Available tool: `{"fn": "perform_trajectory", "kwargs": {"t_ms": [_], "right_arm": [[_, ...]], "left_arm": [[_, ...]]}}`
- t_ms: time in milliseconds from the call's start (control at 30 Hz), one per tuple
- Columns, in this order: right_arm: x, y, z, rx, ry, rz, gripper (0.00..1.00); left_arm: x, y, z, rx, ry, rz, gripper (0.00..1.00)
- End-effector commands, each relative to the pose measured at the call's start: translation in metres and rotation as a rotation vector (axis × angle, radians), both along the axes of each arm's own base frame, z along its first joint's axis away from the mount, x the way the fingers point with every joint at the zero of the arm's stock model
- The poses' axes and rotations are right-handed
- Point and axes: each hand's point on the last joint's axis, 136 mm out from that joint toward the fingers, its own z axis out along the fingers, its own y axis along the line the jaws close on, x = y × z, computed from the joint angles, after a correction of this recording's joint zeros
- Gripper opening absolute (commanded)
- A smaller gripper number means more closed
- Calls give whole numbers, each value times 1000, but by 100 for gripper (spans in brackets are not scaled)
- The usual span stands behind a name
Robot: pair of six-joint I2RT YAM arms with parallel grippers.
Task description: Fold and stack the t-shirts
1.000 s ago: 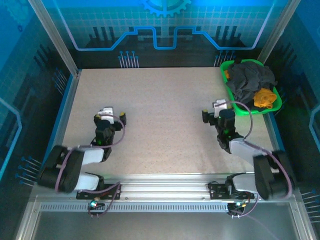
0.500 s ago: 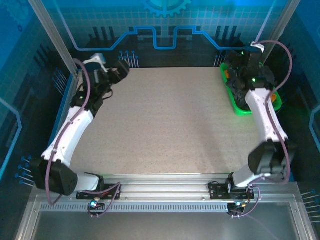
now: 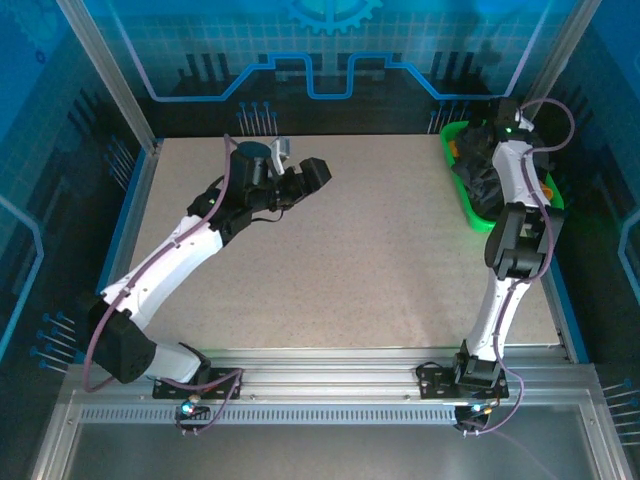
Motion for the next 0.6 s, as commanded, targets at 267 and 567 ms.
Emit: {"fn": "perform_trajectory", "kwargs": {"t_ms": [267, 567], "right_arm": [[-28, 63, 118, -31, -323, 128, 0], [-87, 133, 305, -127, -718, 314, 0]], "left_arm": [[-20, 3, -6, -2, 27, -19, 77], [-21, 14, -30, 66, 75, 19, 74]]}}
